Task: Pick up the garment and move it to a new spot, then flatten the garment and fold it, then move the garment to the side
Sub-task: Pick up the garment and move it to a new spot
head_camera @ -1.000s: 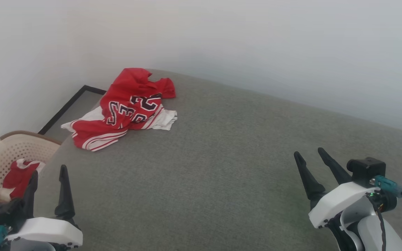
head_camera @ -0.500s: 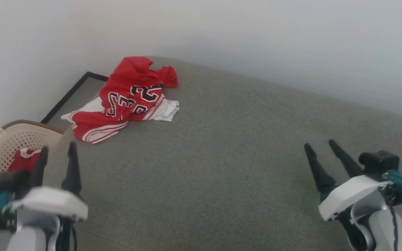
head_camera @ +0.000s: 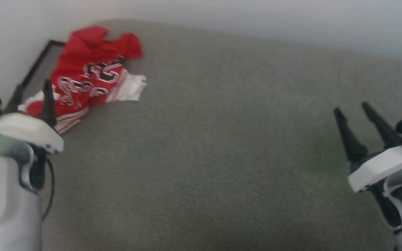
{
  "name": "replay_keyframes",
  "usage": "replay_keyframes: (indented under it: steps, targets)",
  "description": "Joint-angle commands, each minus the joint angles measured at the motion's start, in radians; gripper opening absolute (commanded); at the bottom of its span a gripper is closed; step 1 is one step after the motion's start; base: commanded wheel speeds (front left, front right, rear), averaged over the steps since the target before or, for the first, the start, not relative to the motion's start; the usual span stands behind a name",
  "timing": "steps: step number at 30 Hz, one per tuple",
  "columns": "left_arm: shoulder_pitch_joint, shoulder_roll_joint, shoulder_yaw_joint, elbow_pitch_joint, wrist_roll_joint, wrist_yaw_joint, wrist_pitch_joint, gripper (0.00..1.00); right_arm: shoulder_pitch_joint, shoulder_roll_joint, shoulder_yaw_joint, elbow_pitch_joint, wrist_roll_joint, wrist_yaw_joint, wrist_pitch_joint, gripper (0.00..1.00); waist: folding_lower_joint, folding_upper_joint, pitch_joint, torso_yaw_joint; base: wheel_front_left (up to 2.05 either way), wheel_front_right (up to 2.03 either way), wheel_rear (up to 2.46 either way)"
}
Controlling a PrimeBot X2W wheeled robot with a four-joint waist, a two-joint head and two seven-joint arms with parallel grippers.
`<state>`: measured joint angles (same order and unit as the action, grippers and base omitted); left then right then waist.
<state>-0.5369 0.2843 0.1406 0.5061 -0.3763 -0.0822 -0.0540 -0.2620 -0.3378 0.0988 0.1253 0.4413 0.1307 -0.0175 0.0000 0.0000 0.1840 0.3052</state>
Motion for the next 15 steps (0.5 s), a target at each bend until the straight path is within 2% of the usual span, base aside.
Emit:
replay_keyframes:
  steps: [1,9,15]
  targets:
    - [-0.018,0.004,0.003,0.006,-0.005,0.003,0.000,1.00,-0.012,-0.004,-0.002,-0.006,0.002,0.000,0.001,1.00,0.0000,0.0000,0.066,-0.047,0.00,0.00,0.00]
    - [-0.240,0.052,0.014,0.236,-0.032,0.012,0.052,1.00,-0.036,-0.067,-0.039,-0.091,0.016,0.000,0.034,1.00,0.0000,0.0000,0.222,-0.101,0.00,0.00,0.00]
    - [-0.377,0.073,0.003,0.416,-0.036,0.042,0.143,1.00,-0.033,-0.108,-0.067,-0.155,0.024,0.000,0.057,1.00,0.0000,0.0000,0.304,-0.111,0.00,0.00,0.00]
